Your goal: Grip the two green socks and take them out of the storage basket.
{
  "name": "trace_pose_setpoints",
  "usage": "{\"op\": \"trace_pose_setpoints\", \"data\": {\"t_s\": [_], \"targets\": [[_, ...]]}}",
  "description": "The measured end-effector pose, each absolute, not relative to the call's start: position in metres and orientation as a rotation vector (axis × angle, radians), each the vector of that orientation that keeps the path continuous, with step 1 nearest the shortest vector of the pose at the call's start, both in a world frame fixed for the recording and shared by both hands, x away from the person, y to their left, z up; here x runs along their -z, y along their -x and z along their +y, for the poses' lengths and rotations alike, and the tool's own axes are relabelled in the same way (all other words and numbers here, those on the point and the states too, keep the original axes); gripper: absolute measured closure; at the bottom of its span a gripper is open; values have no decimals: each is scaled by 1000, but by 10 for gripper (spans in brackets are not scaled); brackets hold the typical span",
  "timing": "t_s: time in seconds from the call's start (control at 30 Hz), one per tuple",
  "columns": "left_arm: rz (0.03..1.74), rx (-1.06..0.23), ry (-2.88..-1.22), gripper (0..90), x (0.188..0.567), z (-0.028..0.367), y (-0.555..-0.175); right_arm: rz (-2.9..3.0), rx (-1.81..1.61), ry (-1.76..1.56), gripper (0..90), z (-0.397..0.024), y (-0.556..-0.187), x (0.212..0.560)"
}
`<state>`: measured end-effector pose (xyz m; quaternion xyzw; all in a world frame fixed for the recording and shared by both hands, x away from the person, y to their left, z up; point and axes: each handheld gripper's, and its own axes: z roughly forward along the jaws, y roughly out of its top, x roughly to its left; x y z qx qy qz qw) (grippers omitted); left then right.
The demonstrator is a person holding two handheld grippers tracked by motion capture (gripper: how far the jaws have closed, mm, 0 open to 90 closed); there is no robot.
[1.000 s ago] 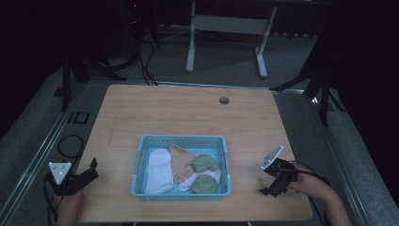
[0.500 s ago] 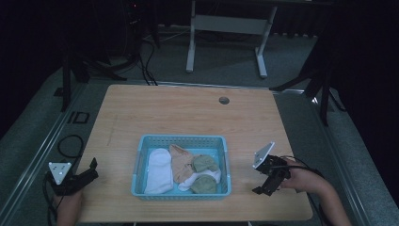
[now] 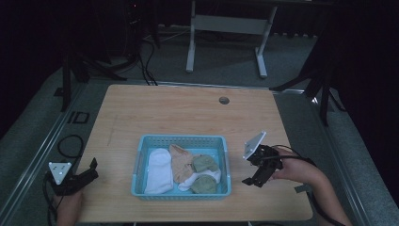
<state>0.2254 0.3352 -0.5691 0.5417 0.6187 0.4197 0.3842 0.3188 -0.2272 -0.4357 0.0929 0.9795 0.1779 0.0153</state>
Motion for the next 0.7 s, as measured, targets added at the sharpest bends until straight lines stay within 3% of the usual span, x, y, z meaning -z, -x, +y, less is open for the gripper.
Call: {"op": "trace_pose_setpoints", "data": {"t_s": [0.7], "targets": [[1573,-1066,-1381,3,569,336,-225,3080,-548,-131,184,-167,-323,418]]}}
